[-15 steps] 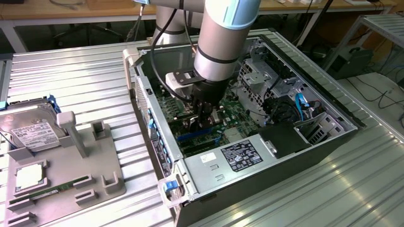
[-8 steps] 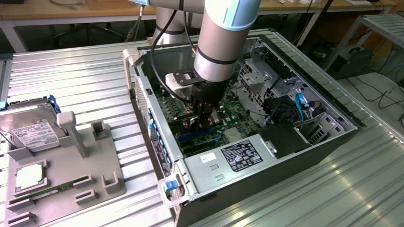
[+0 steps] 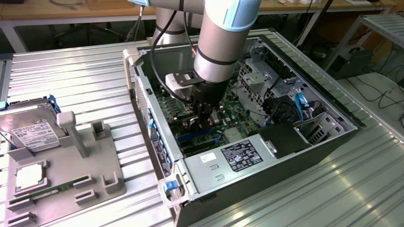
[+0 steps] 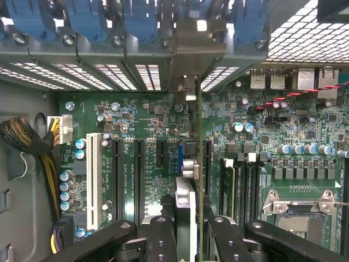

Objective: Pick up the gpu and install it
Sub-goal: 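Insert the gpu into the slot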

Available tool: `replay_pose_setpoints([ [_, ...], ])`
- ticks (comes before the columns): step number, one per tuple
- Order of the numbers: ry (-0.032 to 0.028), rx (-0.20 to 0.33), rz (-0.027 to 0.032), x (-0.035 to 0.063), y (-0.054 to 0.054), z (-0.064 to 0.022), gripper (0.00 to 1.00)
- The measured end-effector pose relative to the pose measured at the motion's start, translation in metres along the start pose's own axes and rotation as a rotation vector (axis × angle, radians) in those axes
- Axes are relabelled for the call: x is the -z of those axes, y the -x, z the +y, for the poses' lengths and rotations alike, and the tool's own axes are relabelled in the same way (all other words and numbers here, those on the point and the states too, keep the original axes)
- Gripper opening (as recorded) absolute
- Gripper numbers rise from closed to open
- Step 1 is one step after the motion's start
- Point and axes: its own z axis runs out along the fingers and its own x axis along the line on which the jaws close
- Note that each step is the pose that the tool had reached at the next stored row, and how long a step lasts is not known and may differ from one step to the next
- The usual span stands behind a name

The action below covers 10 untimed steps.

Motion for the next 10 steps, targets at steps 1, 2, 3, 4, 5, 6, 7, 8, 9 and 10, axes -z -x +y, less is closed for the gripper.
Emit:
replay_pose_setpoints([
  [1, 0.0000, 0.000, 0.0000, 0.0000, -0.0002, 0.0000, 0.28],
  [2, 0.0001, 0.000, 0.0001, 0.0001, -0.0010, 0.0000, 0.28],
  [3, 0.0000, 0.000, 0.0001, 0.0001, -0.0017, 0.0000, 0.28],
  [4, 0.0000, -0.001, 0.0001, 0.0001, -0.0022, 0.0000, 0.28],
  [5, 0.0000, -0.001, 0.0001, 0.0001, -0.0030, 0.0001, 0.28],
  [6, 0.0000, -0.001, 0.0001, 0.0001, -0.0034, 0.0001, 0.28],
  [7, 0.0000, -0.001, 0.0001, 0.0002, -0.0036, 0.0001, 0.28],
  [8, 0.0000, -0.001, 0.0001, 0.0002, -0.0036, 0.0001, 0.28],
  [9, 0.0000, -0.001, 0.0001, 0.0002, -0.0036, 0.0001, 0.28],
  [10, 0.0000, -0.001, 0.0001, 0.0002, -0.0036, 0.0000, 0.28],
])
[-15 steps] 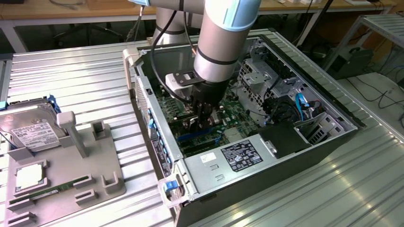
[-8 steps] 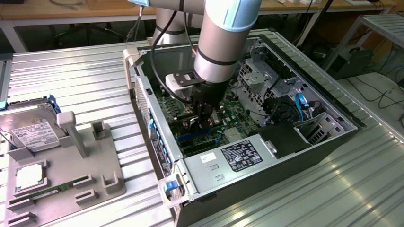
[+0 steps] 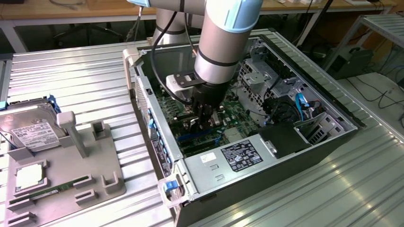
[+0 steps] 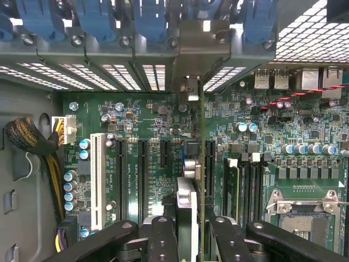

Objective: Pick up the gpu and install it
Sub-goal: 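Insert the gpu into the slot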

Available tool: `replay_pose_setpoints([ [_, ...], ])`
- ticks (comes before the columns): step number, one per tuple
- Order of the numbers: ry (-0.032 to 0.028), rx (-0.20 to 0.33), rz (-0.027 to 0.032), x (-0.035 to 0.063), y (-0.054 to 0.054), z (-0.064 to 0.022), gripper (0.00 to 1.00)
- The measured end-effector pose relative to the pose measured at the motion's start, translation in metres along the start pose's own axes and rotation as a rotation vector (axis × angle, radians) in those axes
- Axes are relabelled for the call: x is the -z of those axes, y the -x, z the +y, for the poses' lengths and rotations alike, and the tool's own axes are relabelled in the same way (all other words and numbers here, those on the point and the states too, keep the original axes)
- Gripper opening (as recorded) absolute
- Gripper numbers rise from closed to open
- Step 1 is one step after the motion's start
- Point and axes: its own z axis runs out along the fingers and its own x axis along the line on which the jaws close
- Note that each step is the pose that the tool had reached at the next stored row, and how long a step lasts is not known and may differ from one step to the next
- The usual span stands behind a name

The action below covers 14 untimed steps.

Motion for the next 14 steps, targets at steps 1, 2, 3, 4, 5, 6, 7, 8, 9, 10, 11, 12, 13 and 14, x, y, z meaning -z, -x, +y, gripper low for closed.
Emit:
replay_pose_setpoints([
  [1, 0.0000, 0.000, 0.0000, 0.0000, 0.0000, 0.0000, 0.28],
  [2, 0.0000, 0.000, 0.0000, 0.0000, 0.0000, 0.0000, 0.28],
  [3, 0.0000, 0.000, 0.0000, 0.0000, 0.0000, 0.0000, 0.28],
  [4, 0.0000, -0.001, 0.0000, 0.0000, 0.0000, 0.0000, 0.28],
  [5, -0.0001, -0.003, -0.0001, 0.0000, 0.0000, 0.0000, 0.28],
  [6, -0.0002, -0.005, -0.0002, 0.0000, 0.0000, -0.0001, 0.28],
  [7, -0.0003, -0.008, -0.0003, 0.0000, -0.0001, -0.0003, 0.28],
  [8, -0.0003, -0.011, -0.0003, 0.0000, -0.0001, -0.0006, 0.28],
  [9, -0.0004, -0.012, -0.0003, 0.0000, -0.0001, -0.0006, 0.28],
  [10, -0.0004, -0.015, -0.0004, 0.0000, 0.0000, -0.0006, 0.28],
  [11, -0.0005, -0.017, -0.0005, 0.0000, 0.0000, -0.0006, 0.28],
  [12, -0.0006, -0.019, -0.0005, 0.0000, 0.0000, -0.0006, 0.28],
  [13, -0.0007, -0.022, -0.0006, 0.0000, 0.0000, -0.0006, 0.28],
  [14, -0.0007, -0.024, -0.0007, 0.0000, 0.0000, -0.0006, 0.28],
])
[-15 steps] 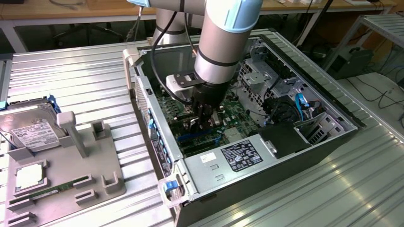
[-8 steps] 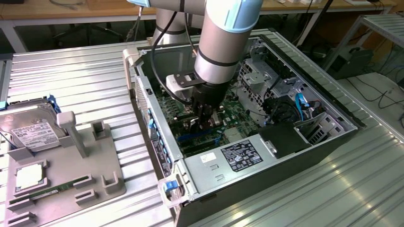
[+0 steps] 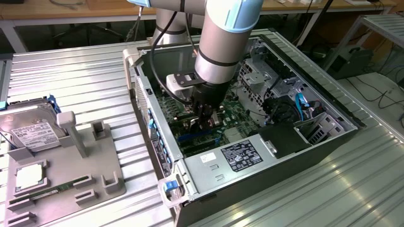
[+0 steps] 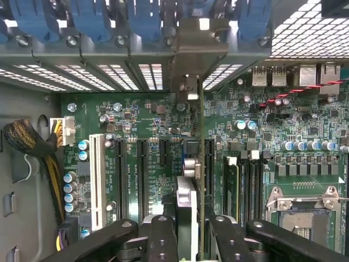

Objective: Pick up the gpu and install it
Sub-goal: 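Insert the gpu into the slot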

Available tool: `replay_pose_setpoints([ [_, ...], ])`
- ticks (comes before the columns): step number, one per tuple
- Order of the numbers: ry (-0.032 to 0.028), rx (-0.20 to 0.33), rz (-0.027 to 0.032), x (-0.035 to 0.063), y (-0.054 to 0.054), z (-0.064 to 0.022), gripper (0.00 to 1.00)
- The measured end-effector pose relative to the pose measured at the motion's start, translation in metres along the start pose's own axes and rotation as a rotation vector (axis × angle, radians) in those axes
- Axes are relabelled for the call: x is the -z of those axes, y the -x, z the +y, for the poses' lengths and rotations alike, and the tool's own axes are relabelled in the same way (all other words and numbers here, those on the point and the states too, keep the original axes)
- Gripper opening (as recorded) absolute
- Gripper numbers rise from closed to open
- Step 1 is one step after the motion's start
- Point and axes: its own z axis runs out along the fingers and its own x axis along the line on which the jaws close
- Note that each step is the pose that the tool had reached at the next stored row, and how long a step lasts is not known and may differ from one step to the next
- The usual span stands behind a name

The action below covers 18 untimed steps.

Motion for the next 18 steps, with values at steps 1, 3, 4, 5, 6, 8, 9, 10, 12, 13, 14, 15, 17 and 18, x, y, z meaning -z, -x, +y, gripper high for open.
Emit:
replay_pose_setpoints([
  [1, -0.0001, -0.003, -0.0001, 0.0000, 0.0000, 0.0000, 0.28],
  [3, -0.0001, -0.007, 0.0000, 0.0001, -0.0001, 0.0000, 0.28],
  [4, -0.0002, -0.008, -0.0001, 0.0001, -0.0002, 0.0000, 0.28],
  [5, -0.0002, -0.008, -0.0002, 0.0001, -0.0004, 0.0000, 0.28],
  [6, -0.0002, -0.008, -0.0002, 0.0000, -0.0008, 0.0000, 0.28],
  [8, -0.0002, -0.008, -0.0002, 0.0001, -0.0013, 0.0000, 0.28],
  [9, -0.0002, -0.008, -0.0002, 0.0001, -0.0014, 0.0000, 0.28],
  [10, -0.0002, -0.008, -0.0002, 0.0001, -0.0016, 0.0000, 0.28],
  [12, -0.0002, -0.008, -0.0001, 0.0001, -0.0022, 0.0000, 0.28],
  [13, -0.0003, -0.008, 0.0000, 0.0000, -0.0022, 0.0000, 0.28],
  [14, -0.0002, -0.008, 0.0001, 0.0001, -0.0022, 0.0000, 0.28],
  [15, -0.0002, -0.008, 0.0002, 0.0001, -0.0023, 0.0000, 0.28],
  [17, -0.0002, -0.008, 0.0002, -0.0001, -0.0023, 0.0000, 0.28],
  [18, -0.0002, -0.008, 0.0003, -0.0001, -0.0023, 0.0000, 0.28],
])
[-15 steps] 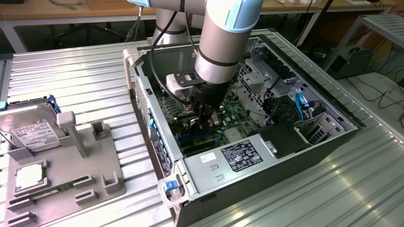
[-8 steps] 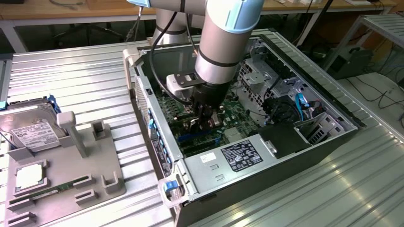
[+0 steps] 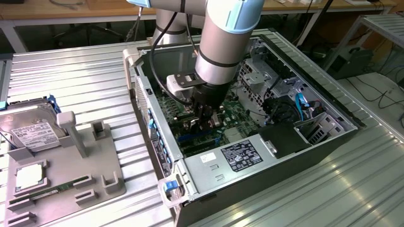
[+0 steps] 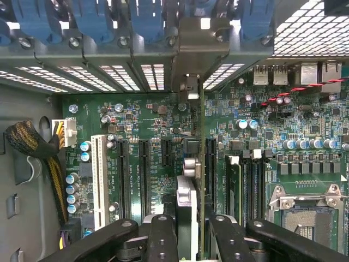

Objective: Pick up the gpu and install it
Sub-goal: 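Insert the gpu into the slot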

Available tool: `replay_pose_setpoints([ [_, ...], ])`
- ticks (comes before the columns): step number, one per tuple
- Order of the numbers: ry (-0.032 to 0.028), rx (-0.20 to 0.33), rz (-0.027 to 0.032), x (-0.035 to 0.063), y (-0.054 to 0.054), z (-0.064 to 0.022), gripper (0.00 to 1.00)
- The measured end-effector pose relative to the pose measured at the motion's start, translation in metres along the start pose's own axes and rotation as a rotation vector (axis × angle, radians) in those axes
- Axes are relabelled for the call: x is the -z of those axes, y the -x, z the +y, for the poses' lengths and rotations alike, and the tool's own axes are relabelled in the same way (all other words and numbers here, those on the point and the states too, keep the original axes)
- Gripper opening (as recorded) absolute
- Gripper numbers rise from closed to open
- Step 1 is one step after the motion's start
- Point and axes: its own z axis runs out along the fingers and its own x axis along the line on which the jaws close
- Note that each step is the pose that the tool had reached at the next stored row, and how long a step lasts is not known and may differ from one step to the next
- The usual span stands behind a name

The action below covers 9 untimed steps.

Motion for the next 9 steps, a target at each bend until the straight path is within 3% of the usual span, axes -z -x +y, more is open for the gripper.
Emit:
replay_pose_setpoints([
  [9, -0.0003, -0.006, -0.0002, -0.0002, 0.0000, -0.0001, 0.28],
])
